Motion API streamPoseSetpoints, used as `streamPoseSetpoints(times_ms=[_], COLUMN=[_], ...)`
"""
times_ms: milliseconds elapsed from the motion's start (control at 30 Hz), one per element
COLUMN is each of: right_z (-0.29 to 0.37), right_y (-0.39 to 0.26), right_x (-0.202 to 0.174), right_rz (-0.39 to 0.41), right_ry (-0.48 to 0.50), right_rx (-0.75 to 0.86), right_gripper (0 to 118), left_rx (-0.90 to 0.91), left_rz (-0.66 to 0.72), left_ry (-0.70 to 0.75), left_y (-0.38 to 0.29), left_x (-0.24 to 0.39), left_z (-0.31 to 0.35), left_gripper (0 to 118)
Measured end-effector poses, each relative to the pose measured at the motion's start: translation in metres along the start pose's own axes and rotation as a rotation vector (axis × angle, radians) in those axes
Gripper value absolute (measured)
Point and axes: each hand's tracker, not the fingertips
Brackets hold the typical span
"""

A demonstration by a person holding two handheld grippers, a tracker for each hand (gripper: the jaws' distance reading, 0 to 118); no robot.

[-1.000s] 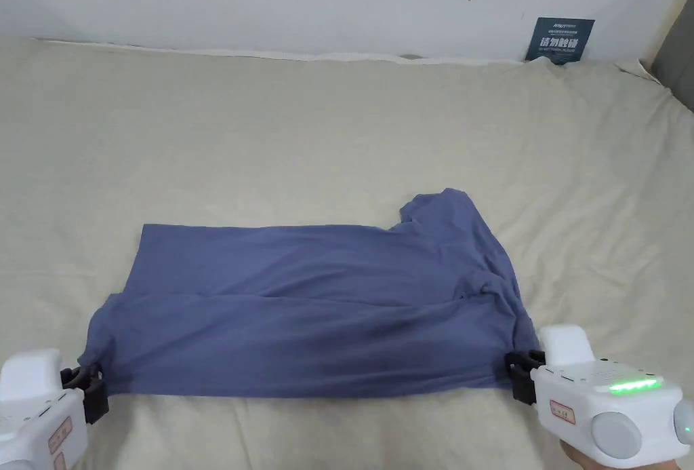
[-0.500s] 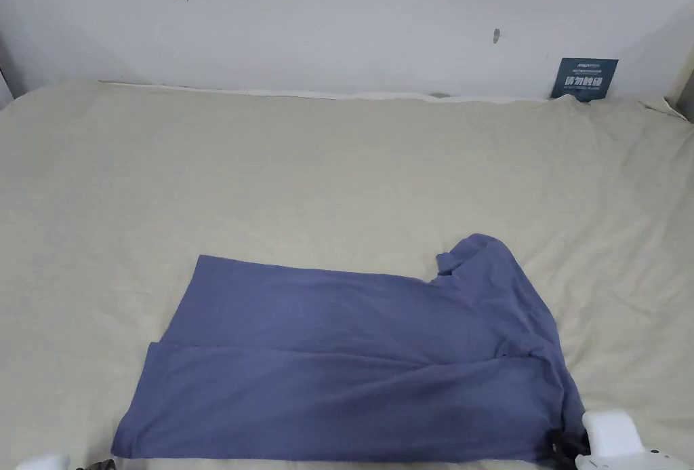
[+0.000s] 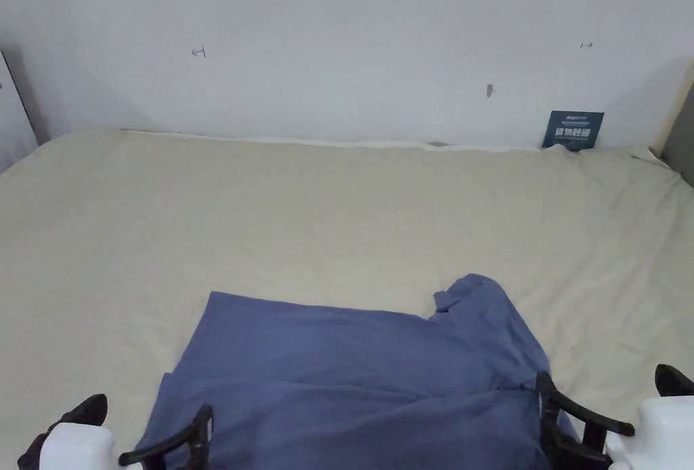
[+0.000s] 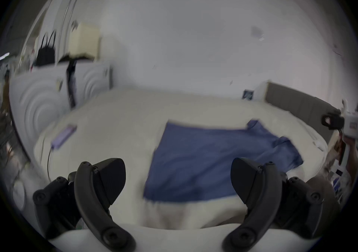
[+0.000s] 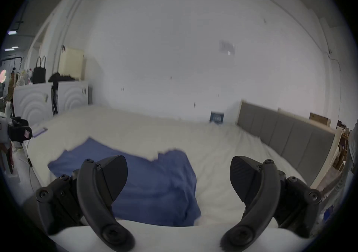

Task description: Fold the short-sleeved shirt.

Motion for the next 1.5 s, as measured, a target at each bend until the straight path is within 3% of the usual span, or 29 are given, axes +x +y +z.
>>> streamPoseSetpoints(times_ms=[133, 167, 200, 233, 267, 567, 767, 800, 833, 900, 933, 1067, 1233, 1367, 1433, 1467, 1500], right_z=[0.014, 0.018, 0.02, 0.02, 0.024, 0.018, -0.01, -0.016, -0.021, -0.034, -0.042, -0.074, -0.095, -0.113, -0.114, -0.112, -0.113], right_y=[0.024, 0.025, 0.027, 0.027, 0.025, 0.021, 0.013, 0.012, 0.011, 0.007, 0.003, -0.011, -0.029, -0.045, -0.05, -0.053, -0.056], right_x=[-0.016, -0.02, -0.023, -0.024, -0.025, -0.022, -0.027, -0.028, -0.029, -0.032, -0.033, -0.036, -0.034, -0.03, -0.028, -0.026, -0.025], right_rz=[0.019, 0.021, 0.023, 0.025, 0.02, -0.028, -0.049, -0.069, -0.084, -0.083, -0.073, -0.051, -0.085, -0.075, -0.074, -0.084, -0.09], right_ry=[-0.017, -0.022, -0.022, -0.029, -0.03, 0.029, 0.039, 0.054, 0.063, 0.071, 0.078, 0.101, 0.102, 0.082, 0.075, 0.084, 0.088], right_rx=[0.03, 0.038, 0.036, 0.028, 0.031, -0.003, -0.046, -0.053, -0.058, -0.063, -0.069, -0.119, -0.156, -0.215, -0.219, -0.225, -0.235], right_gripper=[101, 83, 41, 6, 0, 0, 0, 0, 0, 0, 0, 0, 0, 0, 0, 0, 0], left_rx=[0.052, 0.052, 0.05, 0.045, 0.048, 0.03, -0.106, -0.149, -0.191, -0.261, -0.309, -0.452, -0.608, -0.665, -0.704, -0.686, -0.706], left_rz=[-0.041, -0.04, -0.036, -0.019, -0.016, -0.03, -0.015, -0.01, -0.016, -0.029, -0.051, -0.125, -0.214, -0.175, -0.149, -0.17, -0.206], left_ry=[0.035, 0.039, 0.049, 0.042, 0.036, 0.001, 0.007, 0.016, 0.024, 0.074, 0.088, 0.088, 0.119, 0.116, 0.168, 0.143, 0.128], left_y=[0.04, 0.045, 0.049, 0.052, 0.052, 0.053, 0.048, 0.046, 0.045, 0.037, 0.031, 0.014, -0.021, -0.041, -0.05, -0.055, -0.06], left_x=[0.044, 0.051, 0.057, 0.06, 0.061, 0.048, -0.007, -0.018, -0.027, -0.047, -0.055, -0.08, -0.094, -0.101, -0.104, -0.105, -0.104], left_z=[0.003, 0.003, 0.001, -0.001, 0.0, -0.011, -0.088, -0.11, -0.129, -0.178, -0.203, -0.295, -0.385, -0.43, -0.44, -0.444, -0.448], left_gripper=[96, 78, 35, 7, 7, 7, 7, 15, 35, 105, 116, 118, 118, 117, 105, 93, 73])
